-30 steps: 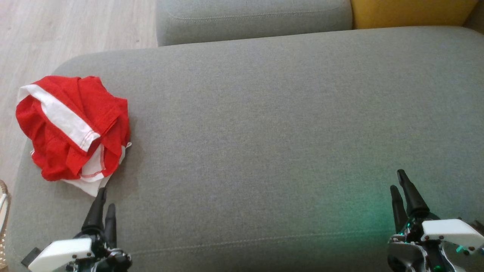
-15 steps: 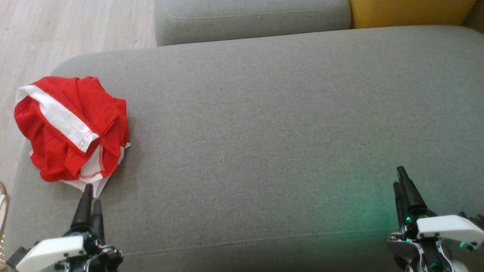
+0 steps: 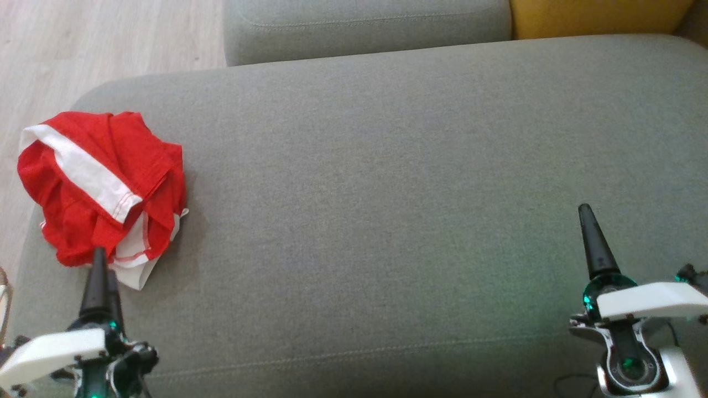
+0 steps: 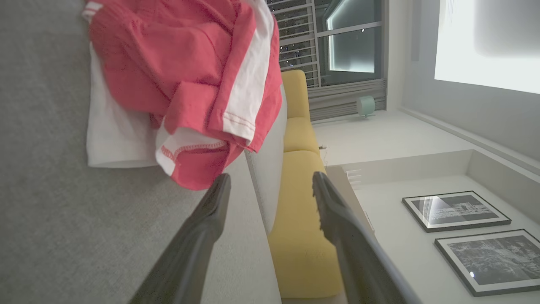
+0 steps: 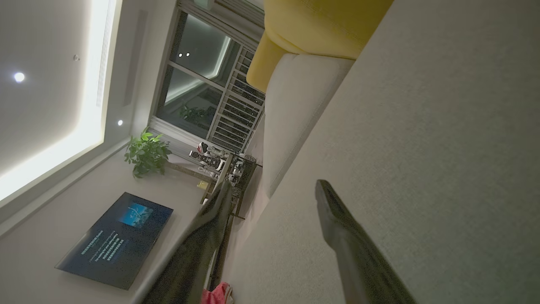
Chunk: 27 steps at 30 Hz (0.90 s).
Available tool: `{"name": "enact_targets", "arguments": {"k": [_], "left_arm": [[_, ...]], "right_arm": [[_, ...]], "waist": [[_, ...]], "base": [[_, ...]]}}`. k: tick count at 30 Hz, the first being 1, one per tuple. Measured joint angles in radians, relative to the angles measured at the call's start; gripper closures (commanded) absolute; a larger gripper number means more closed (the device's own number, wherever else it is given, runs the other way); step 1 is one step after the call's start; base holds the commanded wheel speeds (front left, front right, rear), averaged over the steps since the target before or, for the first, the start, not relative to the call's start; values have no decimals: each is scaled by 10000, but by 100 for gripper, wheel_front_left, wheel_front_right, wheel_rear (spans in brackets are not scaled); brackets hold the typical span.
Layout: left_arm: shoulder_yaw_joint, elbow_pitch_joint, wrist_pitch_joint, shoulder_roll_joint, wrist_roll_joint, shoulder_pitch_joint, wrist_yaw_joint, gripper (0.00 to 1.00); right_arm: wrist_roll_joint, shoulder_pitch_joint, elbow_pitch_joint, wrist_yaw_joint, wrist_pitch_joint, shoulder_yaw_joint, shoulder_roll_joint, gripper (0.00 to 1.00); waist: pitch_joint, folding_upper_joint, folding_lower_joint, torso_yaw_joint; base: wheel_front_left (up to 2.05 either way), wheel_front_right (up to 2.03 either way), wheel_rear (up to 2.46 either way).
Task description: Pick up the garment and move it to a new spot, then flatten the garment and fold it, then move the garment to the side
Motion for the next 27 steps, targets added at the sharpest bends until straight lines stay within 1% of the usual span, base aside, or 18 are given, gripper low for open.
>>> {"name": "enact_targets", "arguments": {"k": [9,10,15,22,27], "left_arm": [[401,-779,-263,0,1273,-237,13,0],[451,-1018,-309,0,1607,-245,56,0],[426,-1624,-487,0,2541,-279,161,0],[-52,-2470,-686,2,4249,-287,441,0],[-665,-2894,-792,6,5804,-285,738,0]], "right_arm": [[-1875,-351,-874,0,-251,280,-2,0],[-2253,-381,-1026,0,-318,366,-4,0],[-3237,-392,-1262,0,-430,552,-4,0],[-4619,-481,-1582,0,-667,830,-6,0],[-5574,-587,-1578,0,-798,928,-12,0]], "waist": [[61,0,0,1],[78,0,0,-1],[128,0,0,-15],[210,0,0,-49],[255,0,0,-89]], "base": [[0,0,0],[0,0,0],[0,0,0],[0,0,0],[0,0,0]]}}
